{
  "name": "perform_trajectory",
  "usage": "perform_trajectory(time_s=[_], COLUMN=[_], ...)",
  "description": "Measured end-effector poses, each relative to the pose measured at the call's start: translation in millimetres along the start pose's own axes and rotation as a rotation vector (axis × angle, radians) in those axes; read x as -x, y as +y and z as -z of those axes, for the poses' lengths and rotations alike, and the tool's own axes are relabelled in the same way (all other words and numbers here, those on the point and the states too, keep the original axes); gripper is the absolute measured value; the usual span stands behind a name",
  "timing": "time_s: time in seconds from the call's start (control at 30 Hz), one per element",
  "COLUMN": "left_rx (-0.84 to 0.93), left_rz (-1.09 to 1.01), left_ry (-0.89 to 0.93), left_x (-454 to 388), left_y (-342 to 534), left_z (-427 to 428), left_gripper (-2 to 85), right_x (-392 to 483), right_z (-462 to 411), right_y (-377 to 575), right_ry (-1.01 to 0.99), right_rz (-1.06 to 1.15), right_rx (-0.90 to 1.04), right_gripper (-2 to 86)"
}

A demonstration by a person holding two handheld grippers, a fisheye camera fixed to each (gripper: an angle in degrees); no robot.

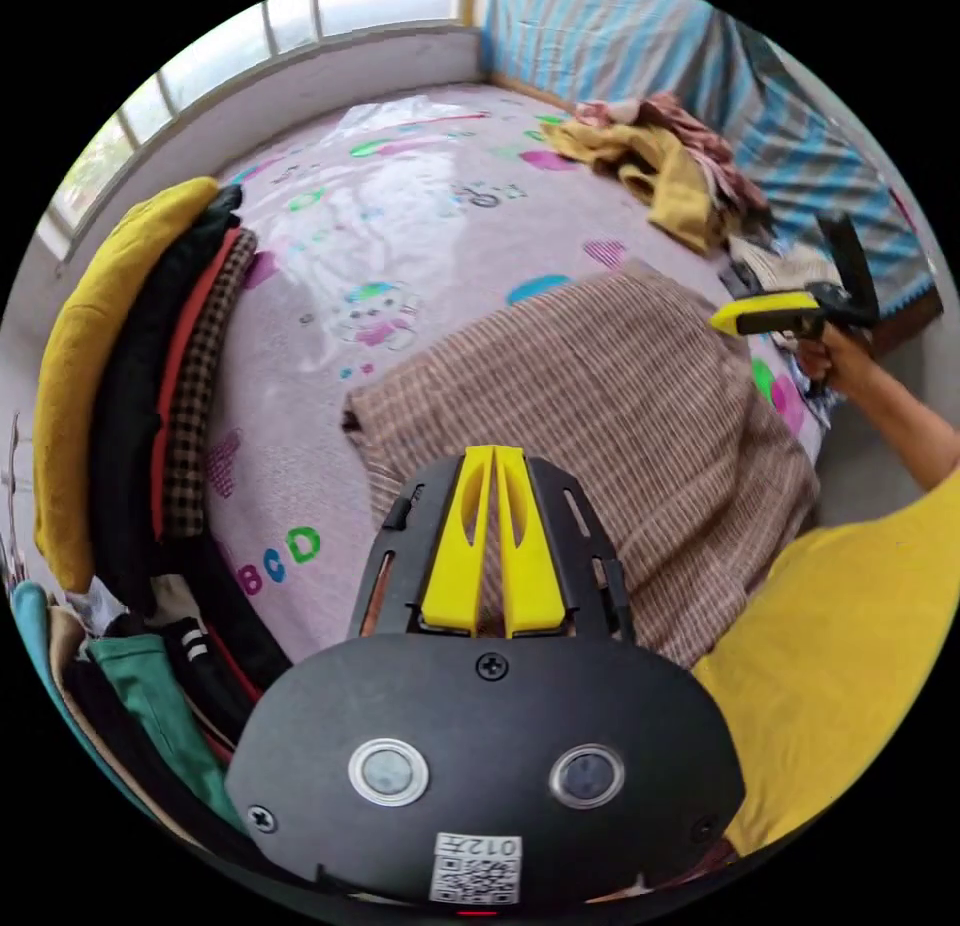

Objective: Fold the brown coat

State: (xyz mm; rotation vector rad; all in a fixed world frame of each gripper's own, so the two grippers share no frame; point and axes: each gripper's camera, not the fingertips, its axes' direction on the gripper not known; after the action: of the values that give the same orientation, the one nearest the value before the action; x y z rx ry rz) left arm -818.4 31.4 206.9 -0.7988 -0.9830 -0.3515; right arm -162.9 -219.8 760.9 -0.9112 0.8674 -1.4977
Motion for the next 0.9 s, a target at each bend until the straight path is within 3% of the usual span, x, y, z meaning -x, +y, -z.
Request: perform_trajectory(time_s=[0.13, 0.17, 0.27, 0.37, 0.47, 0.57, 0.7, 0.8, 0.9], left_rx=[0.222, 0.192, 0.082, 0.143, 0.104, 0.108, 0.203, 0.210, 0.149], left_rz=[-0.123, -0.103, -0.038, 0.009, -0.015, -0.030, 0.087, 0.327, 0.575], left_ry=[-0.094, -0.130, -0.130, -0.114, -0.117, -0.149, -0.173, 0.005, 0.313], left_x=[-45.2, -45.6, -35.4, -26.5, -36.4, -50.0, -40.1, 0.6, 49.5], left_y=[48.8, 62.1, 78.4, 75.6, 82.0, 97.3, 121.7, 146.1, 169.0], left_z=[-60.8, -72.0, -71.0, -59.6, -32.9, -17.5, -21.8, -24.9, -30.6], left_gripper=[0.0, 0.0, 0.1, 0.1, 0.1, 0.1, 0.2, 0.8, 2.2], right_x=[5.1, -6.4, -32.1, -30.1, 9.0, 39.0, 29.2, -17.8, -68.2], right_z=[-40.0, -54.5, -62.1, -54.0, -33.3, -18.5, -12.7, -5.8, -2.1], right_y=[57.3, 71.4, 91.4, 89.6, 98.7, 122.4, 159.2, 187.8, 208.1], right_ry=[0.112, 0.202, 0.142, 0.148, 0.214, 0.144, 0.099, -0.092, -0.321], right_rz=[0.001, -0.025, -0.096, -0.141, -0.040, 0.027, -0.112, -0.377, -0.626], right_rx=[0.167, 0.217, 0.173, 0.177, 0.139, 0.138, 0.160, 0.094, -0.048], right_gripper=[0.6, 0.5, 0.5, 0.7, 1.2, 2.0, 5.9, 8.9, 10.1])
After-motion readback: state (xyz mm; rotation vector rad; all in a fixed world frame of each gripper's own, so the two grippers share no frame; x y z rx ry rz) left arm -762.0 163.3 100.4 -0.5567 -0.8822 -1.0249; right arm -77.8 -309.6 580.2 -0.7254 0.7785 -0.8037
